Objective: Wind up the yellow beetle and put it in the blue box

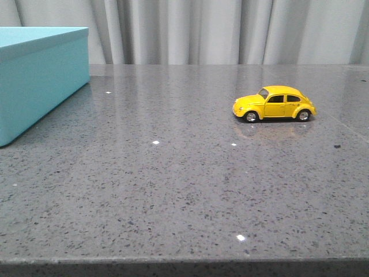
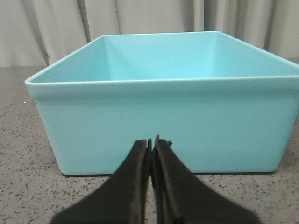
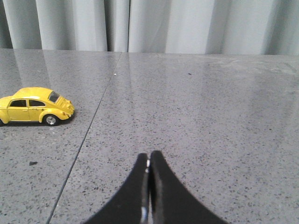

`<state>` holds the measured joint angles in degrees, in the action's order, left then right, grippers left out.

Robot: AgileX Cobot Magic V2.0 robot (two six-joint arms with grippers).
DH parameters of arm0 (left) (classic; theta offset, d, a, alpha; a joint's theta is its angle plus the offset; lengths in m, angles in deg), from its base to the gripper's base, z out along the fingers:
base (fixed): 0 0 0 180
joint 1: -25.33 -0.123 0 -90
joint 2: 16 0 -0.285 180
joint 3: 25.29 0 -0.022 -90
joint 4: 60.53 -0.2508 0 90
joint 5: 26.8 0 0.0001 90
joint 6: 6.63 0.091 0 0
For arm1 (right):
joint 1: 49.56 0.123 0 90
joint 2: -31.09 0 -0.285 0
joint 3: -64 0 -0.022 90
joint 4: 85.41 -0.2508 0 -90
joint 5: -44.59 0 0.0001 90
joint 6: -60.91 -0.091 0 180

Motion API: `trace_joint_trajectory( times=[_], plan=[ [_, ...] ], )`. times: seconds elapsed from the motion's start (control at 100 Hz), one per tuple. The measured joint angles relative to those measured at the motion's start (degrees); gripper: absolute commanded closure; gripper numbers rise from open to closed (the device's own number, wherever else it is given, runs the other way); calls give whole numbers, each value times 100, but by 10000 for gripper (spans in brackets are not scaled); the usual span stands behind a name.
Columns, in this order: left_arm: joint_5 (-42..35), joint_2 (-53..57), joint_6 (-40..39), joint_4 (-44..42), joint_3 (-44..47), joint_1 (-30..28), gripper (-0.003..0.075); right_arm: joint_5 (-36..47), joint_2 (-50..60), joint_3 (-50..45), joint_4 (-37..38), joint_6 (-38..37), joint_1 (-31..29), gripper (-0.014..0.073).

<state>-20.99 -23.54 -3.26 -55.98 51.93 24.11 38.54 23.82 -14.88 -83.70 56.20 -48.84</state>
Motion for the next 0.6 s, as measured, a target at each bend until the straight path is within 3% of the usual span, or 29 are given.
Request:
trace_joint_trajectory(
  times=[0.6],
  plan=[
    [-689, 0, -42, 335, 0, 0, 739, 396, 0, 0, -56, 0, 0, 661]
  ],
)
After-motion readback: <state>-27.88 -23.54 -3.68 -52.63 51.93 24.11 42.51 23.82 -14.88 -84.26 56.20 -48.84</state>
